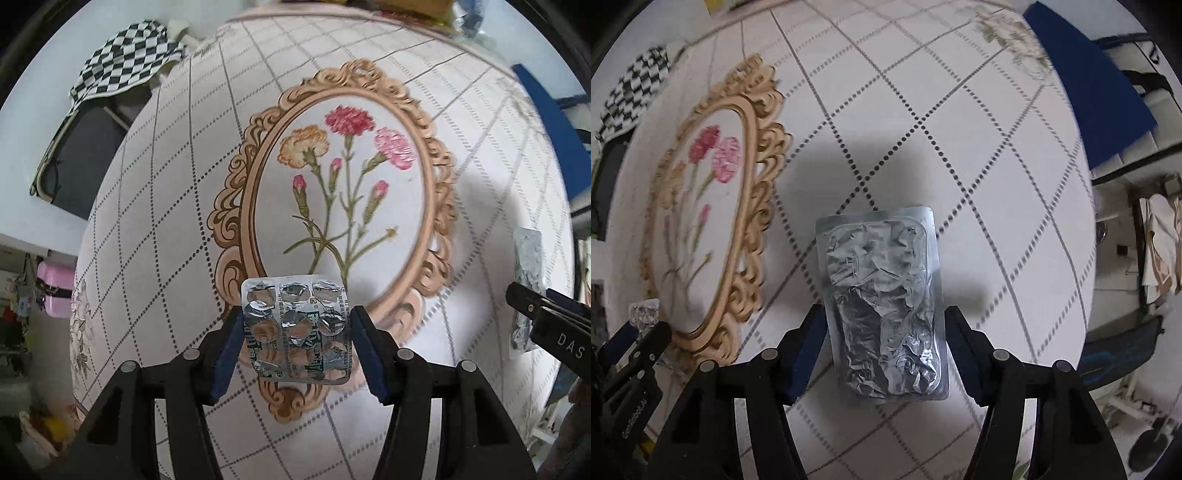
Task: Collect trash
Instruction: 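Carry both blister packs over the trash bin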
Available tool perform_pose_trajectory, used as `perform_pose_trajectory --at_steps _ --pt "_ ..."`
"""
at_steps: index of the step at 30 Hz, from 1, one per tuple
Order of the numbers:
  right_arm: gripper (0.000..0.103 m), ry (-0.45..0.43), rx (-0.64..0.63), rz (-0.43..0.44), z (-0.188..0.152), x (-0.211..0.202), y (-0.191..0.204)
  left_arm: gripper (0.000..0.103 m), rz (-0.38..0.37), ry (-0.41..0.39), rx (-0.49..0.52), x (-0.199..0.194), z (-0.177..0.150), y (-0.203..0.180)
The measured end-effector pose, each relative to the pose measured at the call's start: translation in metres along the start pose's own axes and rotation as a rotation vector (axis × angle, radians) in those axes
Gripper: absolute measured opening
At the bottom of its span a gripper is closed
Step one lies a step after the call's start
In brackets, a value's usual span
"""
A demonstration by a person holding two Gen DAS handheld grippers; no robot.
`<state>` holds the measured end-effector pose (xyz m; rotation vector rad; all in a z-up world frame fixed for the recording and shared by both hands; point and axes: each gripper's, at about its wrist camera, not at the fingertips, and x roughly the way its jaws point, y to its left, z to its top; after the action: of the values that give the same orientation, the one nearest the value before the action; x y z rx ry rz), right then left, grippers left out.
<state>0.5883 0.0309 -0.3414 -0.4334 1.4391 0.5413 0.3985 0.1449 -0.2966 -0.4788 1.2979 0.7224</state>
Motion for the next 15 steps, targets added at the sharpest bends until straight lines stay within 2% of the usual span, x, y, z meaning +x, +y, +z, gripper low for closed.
perform_pose_trajectory --at_steps 4,8,12,15 --pt "0.067 -0.057 0.019 0.036 -0.03 -0.032 0.0 0.054 -0.027 -0.04 0.016 -0.028 -0.025 0.015" --pt "0.067 -0.119 0.023 0.053 -0.069 -0.068 -0.005 0.054 -0.036 -0.093 0.054 -0.058 -0.065 0.035" --pt "0.067 -0.159 0.033 0.075 -0.125 -0.098 0.012 0.054 -0.068 -0.138 0.096 -0.079 -0.1 0.057" --pt "0.067 -0.186 0.052 0.092 -0.181 -0.123 0.026 0.054 -0.104 -0.17 0.136 -0.096 -0.135 0.078"
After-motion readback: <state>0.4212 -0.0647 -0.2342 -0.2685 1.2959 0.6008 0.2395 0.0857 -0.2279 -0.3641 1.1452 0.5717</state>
